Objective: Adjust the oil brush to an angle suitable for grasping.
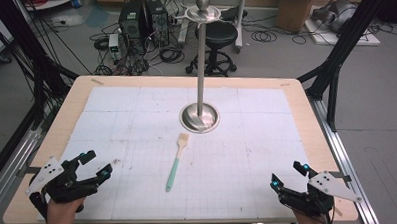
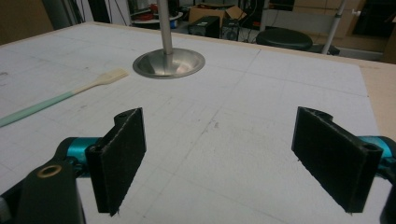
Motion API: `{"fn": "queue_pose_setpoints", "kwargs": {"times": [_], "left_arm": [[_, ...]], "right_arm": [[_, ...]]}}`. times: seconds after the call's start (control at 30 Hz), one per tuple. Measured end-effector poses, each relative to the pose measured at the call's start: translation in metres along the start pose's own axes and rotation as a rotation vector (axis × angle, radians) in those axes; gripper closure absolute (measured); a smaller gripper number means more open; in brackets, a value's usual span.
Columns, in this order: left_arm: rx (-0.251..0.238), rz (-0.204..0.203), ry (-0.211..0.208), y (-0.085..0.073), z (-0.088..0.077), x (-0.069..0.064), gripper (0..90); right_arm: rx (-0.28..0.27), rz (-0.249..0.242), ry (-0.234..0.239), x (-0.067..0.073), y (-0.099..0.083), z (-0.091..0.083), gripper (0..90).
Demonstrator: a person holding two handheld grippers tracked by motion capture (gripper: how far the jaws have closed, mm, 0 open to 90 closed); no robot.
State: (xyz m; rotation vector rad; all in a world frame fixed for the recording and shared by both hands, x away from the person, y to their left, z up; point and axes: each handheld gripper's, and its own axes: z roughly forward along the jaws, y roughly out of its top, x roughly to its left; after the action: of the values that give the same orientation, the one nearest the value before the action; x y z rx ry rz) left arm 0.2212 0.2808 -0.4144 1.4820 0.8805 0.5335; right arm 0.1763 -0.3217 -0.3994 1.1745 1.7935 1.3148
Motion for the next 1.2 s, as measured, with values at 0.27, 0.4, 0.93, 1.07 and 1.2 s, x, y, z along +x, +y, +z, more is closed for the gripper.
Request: {"fn": "queue_pose_setpoints", "kwargs": {"times": [0.27, 0.4, 0.93, 1.07, 1.2], "left_arm": [[0.004, -0.005, 0.009, 0.0, 0.001, 0.0, 18.2], [0.021, -0.006, 0.011, 0.0, 0.006, -0.003, 18.2], [0.127, 0.026, -0.159, 0.001, 0.026, -0.033, 70.1], [0.191, 0.082, -0.2, -0.004, 0.047, -0.054, 89.1], [0.228, 0.108, -0.235, -0.012, 0.069, -0.075, 89.6]], "right_arm": [[0.004, 0.005, 0.004, 0.0, 0.0, 0.0, 16.6], [0.006, 0.004, 0.002, -0.002, -0.001, 0.001, 16.6], [0.024, -0.011, 0.001, 0.006, 0.0, 0.0, 16.6], [0.019, -0.005, -0.003, 0.003, -0.001, 0.0, 16.6], [0.018, 0.003, -0.007, 0.004, -0.001, -0.002, 16.6]]}}
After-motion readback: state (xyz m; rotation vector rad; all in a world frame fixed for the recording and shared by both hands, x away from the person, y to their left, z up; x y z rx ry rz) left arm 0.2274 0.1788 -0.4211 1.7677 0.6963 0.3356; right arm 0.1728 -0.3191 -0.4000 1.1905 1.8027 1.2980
